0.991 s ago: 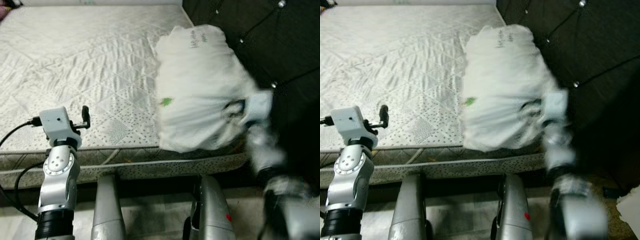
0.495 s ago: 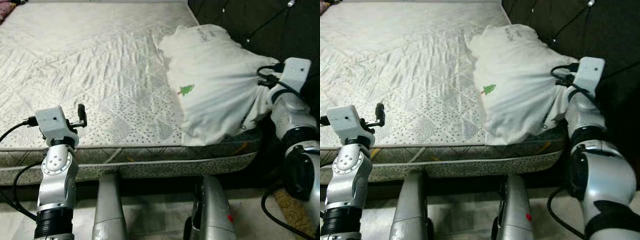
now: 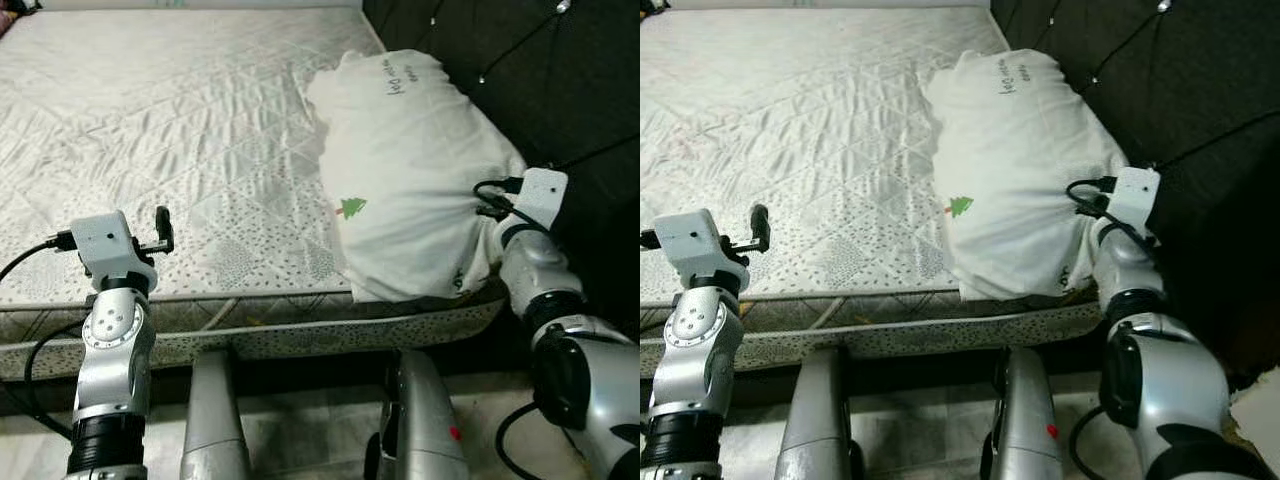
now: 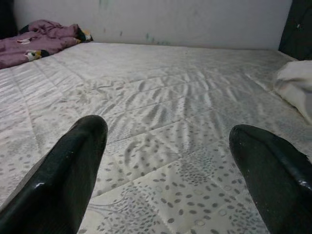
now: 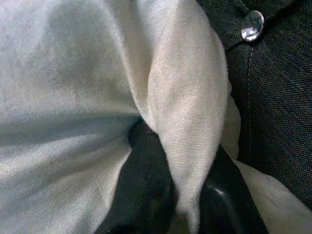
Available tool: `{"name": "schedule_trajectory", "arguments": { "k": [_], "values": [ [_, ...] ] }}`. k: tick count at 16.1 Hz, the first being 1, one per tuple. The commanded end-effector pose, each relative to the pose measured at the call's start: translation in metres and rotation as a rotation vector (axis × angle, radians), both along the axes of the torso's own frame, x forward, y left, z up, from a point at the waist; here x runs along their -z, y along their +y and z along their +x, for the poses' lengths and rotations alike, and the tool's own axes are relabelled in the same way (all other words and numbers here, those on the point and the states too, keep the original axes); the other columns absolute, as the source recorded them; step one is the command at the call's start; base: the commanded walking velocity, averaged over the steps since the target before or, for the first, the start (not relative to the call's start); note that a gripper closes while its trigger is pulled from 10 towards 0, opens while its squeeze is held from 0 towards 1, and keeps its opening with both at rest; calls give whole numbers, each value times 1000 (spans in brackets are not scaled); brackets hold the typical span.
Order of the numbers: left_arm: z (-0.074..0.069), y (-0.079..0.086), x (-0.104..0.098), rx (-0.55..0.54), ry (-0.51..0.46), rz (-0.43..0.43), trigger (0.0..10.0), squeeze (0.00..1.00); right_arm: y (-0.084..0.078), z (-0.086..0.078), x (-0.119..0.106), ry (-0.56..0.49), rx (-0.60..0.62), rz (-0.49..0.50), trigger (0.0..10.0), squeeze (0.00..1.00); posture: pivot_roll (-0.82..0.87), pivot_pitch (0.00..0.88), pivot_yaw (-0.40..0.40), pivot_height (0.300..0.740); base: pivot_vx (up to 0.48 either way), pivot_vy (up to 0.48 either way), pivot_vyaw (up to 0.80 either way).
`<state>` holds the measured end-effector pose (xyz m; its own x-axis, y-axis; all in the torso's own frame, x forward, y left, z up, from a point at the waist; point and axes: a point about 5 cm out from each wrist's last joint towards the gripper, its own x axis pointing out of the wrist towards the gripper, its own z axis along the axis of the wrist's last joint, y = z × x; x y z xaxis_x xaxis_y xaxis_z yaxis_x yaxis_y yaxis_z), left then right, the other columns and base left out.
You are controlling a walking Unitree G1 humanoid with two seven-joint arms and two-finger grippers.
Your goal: Clean up the room
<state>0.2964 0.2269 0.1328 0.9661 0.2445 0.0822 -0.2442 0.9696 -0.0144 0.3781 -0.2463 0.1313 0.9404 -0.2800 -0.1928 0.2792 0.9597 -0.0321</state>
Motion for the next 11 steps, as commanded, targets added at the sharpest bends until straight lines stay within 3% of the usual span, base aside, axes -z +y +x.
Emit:
{"name": "schedule_trajectory", "arguments": {
  "k": [1, 7, 11],
  "values": [
    [2, -2, -1, 15, -14, -35, 10000, 0, 15, -1, 8, -4, -35, -39, 10000, 1000, 95, 0, -18, 499, 0, 0, 0],
    [0, -8, 2, 11, -22, -62, 10000, 0, 45, -11, 28, -28, -86, -76, 10000, 1000, 98, 0, -37, 499, 0, 0, 0],
    [0, -9, 5, 5, -15, -67, 10000, 0, 30, -33, 51, 17, -96, -159, 10000, 1000, 77, 0, -38, 499, 0, 0, 0]
  ]
}}
